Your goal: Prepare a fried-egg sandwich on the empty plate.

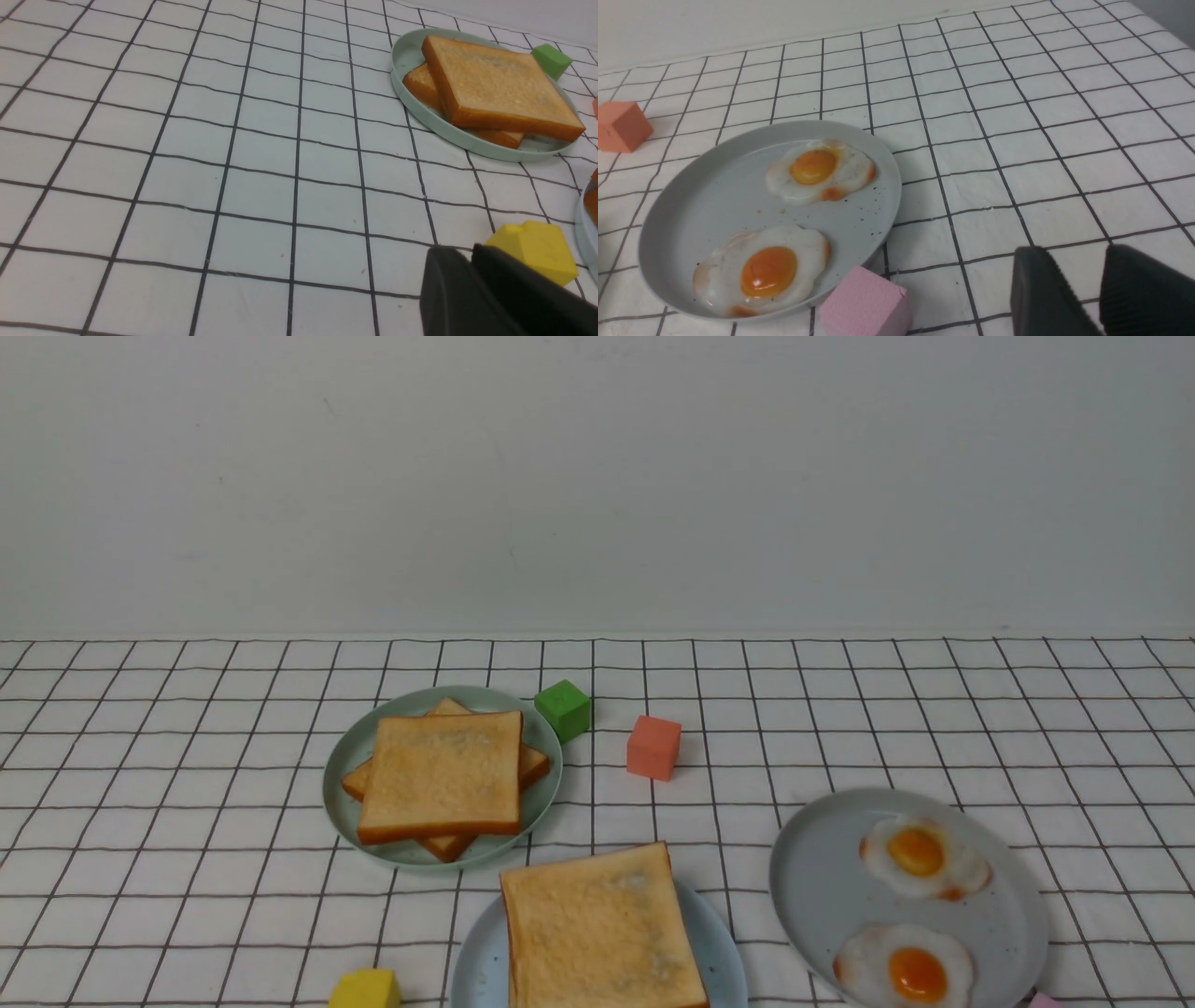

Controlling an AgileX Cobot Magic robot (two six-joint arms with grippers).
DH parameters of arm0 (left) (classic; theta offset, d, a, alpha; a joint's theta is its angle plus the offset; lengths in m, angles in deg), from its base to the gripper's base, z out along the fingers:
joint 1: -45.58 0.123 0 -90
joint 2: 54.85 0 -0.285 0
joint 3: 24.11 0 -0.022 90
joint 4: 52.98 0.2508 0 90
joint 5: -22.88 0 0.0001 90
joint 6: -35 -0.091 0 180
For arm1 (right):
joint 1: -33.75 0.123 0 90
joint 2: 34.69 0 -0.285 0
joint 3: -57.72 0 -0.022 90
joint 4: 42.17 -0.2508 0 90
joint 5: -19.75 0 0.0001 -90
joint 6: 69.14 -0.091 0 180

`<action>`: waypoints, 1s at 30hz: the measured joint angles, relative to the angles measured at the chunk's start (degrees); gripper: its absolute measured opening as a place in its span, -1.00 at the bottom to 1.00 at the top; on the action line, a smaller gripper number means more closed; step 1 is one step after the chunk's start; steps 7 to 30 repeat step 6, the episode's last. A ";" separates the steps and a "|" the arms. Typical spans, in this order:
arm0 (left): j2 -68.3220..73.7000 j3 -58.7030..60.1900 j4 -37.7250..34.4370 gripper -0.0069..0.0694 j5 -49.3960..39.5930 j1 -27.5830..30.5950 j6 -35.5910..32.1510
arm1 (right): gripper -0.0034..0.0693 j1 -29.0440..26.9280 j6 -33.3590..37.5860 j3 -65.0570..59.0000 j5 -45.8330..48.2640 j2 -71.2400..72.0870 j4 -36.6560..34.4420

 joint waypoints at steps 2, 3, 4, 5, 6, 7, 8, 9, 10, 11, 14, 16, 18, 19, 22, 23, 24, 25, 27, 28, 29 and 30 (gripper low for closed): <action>0.00 0.00 0.00 -0.62 0.00 0.00 0.00 | -0.27 0.00 0.00 0.00 0.00 0.00 0.00; 0.00 0.00 0.00 -0.62 0.00 0.00 0.00 | -0.27 0.00 0.00 0.00 0.00 0.00 0.00; 0.00 0.00 0.00 -0.62 0.00 0.00 0.00 | -0.27 0.00 0.00 0.00 0.00 0.00 0.00; 0.00 0.00 0.00 -0.62 0.00 0.00 0.00 | -0.27 0.00 0.00 0.00 0.00 0.00 0.00; 0.00 0.00 0.00 -0.62 0.00 0.00 0.00 | -0.27 0.00 0.00 0.00 0.00 0.00 0.00; 0.00 0.00 0.00 -0.62 0.00 0.00 0.00 | -0.27 0.00 0.00 0.00 0.00 0.00 0.00; 0.00 0.00 0.00 -0.62 0.00 0.00 0.00 | -0.27 0.00 0.00 0.00 0.00 0.00 0.00; 0.00 0.00 0.00 -0.62 0.00 0.00 0.00 | -0.27 0.00 0.00 0.00 0.00 0.00 0.00; 0.00 0.00 0.00 -0.62 0.00 0.00 0.00 | -0.27 0.00 0.00 0.00 0.00 0.00 0.00; 0.00 0.00 0.00 -0.62 0.00 0.00 0.00 | -0.27 0.00 0.00 0.00 0.00 0.00 0.00; 0.00 0.00 0.00 -0.62 0.00 0.00 0.00 | -0.27 0.00 0.00 0.00 0.00 0.00 0.00; 0.00 0.00 0.00 -0.62 0.00 0.00 0.00 | -0.27 0.00 0.00 0.00 0.00 0.00 0.00; 0.00 0.00 0.00 -0.62 0.00 0.00 0.00 | -0.27 0.00 0.00 0.00 0.00 0.00 0.00; 0.00 0.00 0.00 -0.62 0.00 0.00 0.00 | -0.27 0.00 0.00 0.00 0.00 0.00 0.00; 0.00 0.00 0.00 -0.62 0.00 0.00 0.00 | -0.27 0.00 0.00 0.00 0.00 0.00 0.00; 0.00 0.00 0.00 -0.62 0.00 0.00 0.00 | -0.27 0.00 0.00 0.00 0.00 0.00 0.00; 0.00 0.00 0.00 -0.62 0.00 0.00 0.00 | -0.27 0.00 0.00 0.00 0.00 0.00 0.00; 0.00 0.00 0.00 -0.62 0.00 0.00 0.00 | -0.27 0.00 0.00 0.00 0.00 0.00 0.00; 0.00 0.00 0.00 -0.62 0.00 0.00 0.00 | -0.27 0.00 0.00 0.00 0.00 0.00 0.00; 0.00 0.00 0.00 -0.62 0.00 0.00 0.00 | -0.27 0.00 0.00 0.00 0.00 0.00 0.00; 0.00 0.00 0.00 -0.62 0.00 0.00 0.00 | -0.27 0.00 0.00 0.00 0.00 0.00 0.00; 0.00 0.00 0.00 -0.62 0.00 0.00 0.00 | -0.27 0.00 0.00 0.00 0.00 0.00 0.00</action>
